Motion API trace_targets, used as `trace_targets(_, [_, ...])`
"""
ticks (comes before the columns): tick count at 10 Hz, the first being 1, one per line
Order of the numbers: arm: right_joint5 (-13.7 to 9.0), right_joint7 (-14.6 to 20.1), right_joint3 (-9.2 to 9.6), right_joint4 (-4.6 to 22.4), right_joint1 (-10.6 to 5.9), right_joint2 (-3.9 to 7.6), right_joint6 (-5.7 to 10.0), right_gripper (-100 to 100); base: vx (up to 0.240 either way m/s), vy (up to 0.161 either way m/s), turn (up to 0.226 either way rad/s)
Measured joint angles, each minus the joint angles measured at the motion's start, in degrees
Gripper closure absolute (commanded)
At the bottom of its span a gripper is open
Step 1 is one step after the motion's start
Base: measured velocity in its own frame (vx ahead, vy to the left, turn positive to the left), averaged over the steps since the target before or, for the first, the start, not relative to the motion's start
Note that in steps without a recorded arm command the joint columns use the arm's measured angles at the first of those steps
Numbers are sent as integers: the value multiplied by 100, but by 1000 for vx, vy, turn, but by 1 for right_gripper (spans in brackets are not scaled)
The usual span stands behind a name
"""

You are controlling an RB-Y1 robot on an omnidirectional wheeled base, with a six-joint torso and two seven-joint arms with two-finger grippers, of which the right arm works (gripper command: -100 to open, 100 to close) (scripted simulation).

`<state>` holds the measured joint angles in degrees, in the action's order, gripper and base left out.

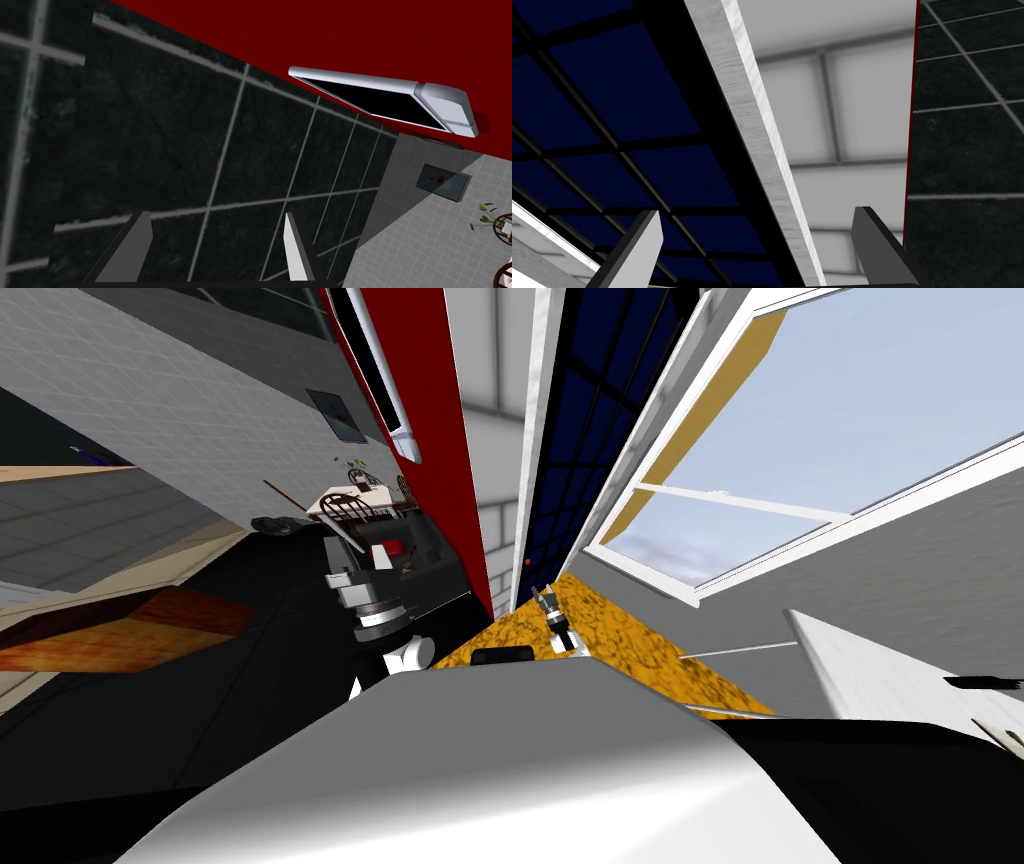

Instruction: Push the door open

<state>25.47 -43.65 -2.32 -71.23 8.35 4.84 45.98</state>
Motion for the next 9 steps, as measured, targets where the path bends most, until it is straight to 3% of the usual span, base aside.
trace_targets(5, [312, -623, -22, 699, -236, -114, 99, -100, 42, -171, 123])
trace_targets(9, [519, -1008, -17, 1044, -309, -207, 141, -100, 24, -118, 80])
